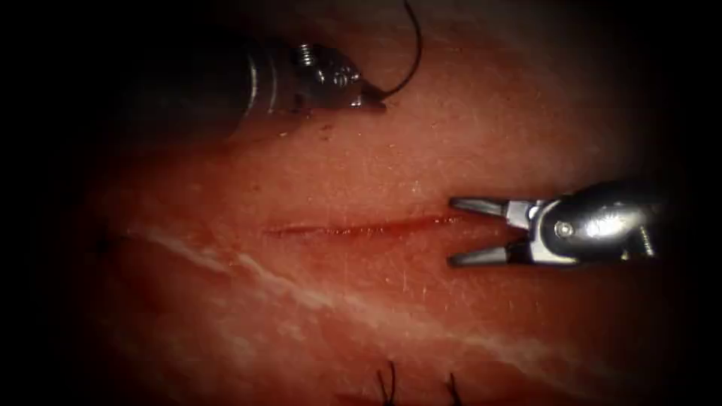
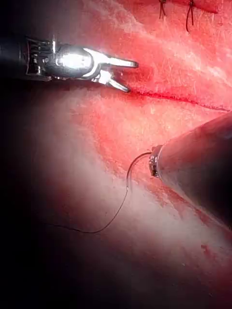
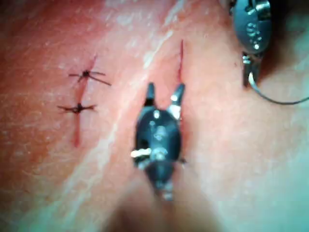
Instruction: Wound Closure
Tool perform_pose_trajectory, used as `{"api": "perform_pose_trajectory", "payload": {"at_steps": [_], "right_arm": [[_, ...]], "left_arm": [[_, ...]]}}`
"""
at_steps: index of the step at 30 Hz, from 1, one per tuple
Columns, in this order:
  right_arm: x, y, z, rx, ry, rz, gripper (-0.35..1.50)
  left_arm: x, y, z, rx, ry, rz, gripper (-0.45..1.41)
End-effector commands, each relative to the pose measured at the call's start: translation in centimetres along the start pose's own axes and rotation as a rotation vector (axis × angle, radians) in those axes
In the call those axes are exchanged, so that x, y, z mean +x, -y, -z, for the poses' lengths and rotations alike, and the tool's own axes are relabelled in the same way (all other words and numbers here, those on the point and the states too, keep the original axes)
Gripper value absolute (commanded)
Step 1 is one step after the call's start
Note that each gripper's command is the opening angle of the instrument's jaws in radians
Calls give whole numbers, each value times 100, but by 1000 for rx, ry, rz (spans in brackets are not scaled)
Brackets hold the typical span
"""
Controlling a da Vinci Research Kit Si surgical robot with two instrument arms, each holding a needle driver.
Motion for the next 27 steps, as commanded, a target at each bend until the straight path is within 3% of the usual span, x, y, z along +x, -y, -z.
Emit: {"api": "perform_pose_trajectory", "payload": {"at_steps": [1, 4, 7, 12, 19, 25, 27], "right_arm": [[-2, 8, -4, -2, 6, -49, 48], [-5, 2, -4, -5, 7, -129, 47], [-11, -6, -4, -50, -74, -275, 45], [-20, -22, 2, -35, -142, -459, 74], [-18, -35, 10, -26, -228, -541, 84], [-12, -50, 9, 27, -269, -596, 92], [-11, -56, 3, 56, -281, -608, 87]], "left_arm": [[-4, -6, 0, 9, -31, -38, -45], [-13, -14, 16, 29, -76, -95, -45], [-21, -23, 32, 60, -123, -158, -45], [-30, -41, 57, 128, -203, -234, -45], [-30, -63, 70, 192, -256, -325, -45], [-31, -81, 65, 212, -265, -379, -45], [-32, -87, 60, 228, -265, -395, -45]]}}
